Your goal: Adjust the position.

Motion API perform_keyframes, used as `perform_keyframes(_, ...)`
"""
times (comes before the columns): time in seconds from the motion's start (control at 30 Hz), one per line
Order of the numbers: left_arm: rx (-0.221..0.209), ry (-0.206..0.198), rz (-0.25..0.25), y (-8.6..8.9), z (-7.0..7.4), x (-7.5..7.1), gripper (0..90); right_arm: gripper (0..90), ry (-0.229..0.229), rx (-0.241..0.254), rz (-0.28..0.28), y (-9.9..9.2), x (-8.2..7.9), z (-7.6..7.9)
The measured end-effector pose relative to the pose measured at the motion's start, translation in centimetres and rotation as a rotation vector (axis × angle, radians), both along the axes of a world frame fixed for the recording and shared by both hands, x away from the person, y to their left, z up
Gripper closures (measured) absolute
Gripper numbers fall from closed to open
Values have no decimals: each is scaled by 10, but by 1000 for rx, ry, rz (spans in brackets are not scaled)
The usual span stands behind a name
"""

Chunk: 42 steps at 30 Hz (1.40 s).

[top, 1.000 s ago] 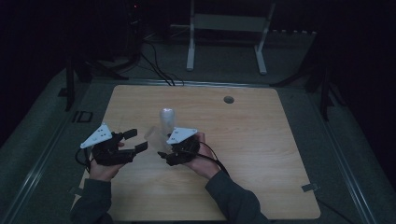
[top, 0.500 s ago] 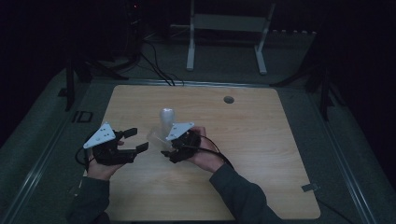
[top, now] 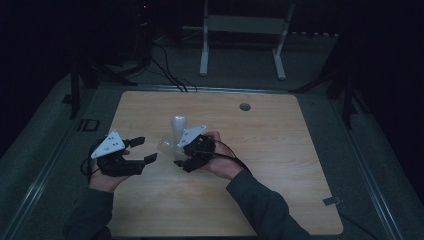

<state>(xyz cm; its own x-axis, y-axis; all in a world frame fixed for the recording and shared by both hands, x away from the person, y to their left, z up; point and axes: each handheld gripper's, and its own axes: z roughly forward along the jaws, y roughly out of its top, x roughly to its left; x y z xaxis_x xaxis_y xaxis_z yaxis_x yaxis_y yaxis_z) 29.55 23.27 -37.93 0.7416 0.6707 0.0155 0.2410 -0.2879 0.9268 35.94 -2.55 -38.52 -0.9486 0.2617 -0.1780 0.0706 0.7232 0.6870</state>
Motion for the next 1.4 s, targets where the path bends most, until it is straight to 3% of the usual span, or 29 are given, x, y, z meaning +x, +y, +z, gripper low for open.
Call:
perform_keyframes(0.5,98,25,-12,0,4,1,279,313,28,-69,64,7,6,14)
perform_keyframes(0.67,115,28,-19,1,6,1,279,314,28,-88,91,7,7,15)
perform_keyframes(0.9,188,45,-41,-4,7,3,279,314,25,-134,127,11,6,16)
perform_keyframes(1.2,220,57,-66,-6,9,4,288,313,29,-177,150,13,7,15)
perform_keyframes(1.4,268,72,-90,-8,10,5,297,313,23,-207,168,15,7,14)
